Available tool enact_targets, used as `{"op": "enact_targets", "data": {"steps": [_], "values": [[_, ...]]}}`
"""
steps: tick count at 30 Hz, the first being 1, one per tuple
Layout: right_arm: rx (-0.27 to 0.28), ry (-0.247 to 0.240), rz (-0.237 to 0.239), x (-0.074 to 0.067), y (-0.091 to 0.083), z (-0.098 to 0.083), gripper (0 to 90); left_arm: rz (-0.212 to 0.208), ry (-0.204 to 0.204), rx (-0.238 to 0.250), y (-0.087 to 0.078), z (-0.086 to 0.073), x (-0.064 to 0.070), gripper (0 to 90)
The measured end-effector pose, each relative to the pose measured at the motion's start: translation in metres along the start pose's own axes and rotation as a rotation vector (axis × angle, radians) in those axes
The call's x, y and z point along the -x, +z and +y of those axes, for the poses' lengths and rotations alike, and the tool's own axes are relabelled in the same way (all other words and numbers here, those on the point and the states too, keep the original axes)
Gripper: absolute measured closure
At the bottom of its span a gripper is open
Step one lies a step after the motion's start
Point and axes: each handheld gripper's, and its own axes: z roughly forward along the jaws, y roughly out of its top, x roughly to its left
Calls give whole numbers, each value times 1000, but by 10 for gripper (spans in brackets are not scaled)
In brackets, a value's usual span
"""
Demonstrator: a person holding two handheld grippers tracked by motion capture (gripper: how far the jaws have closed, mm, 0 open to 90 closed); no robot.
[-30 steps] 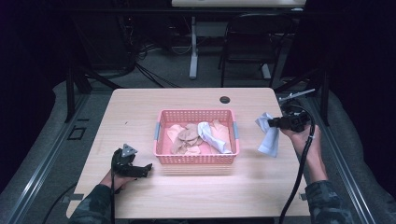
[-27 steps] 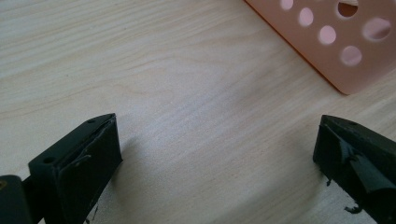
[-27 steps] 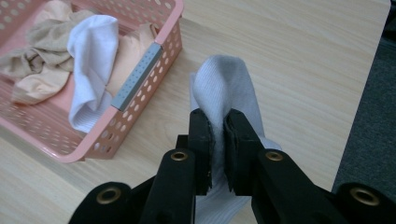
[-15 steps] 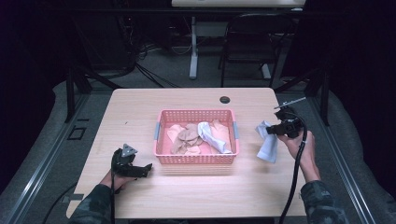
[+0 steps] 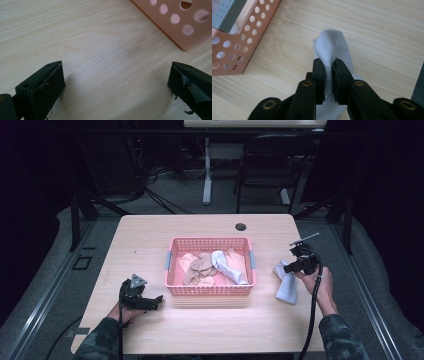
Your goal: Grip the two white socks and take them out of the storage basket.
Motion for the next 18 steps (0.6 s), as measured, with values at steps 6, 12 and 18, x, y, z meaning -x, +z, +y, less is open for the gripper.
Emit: {"op": "enact_targets", "data": {"steps": [6,12,18], "values": [[-40,-7,-29,0,13,-5,806,0,0,0,0,0,0,7],[-59,-12,-29,-1,17,-4,798,0,0,0,0,0,0,7],[-62,5,-27,0,19,-5,719,0,0,0,0,0,0,7]]}}
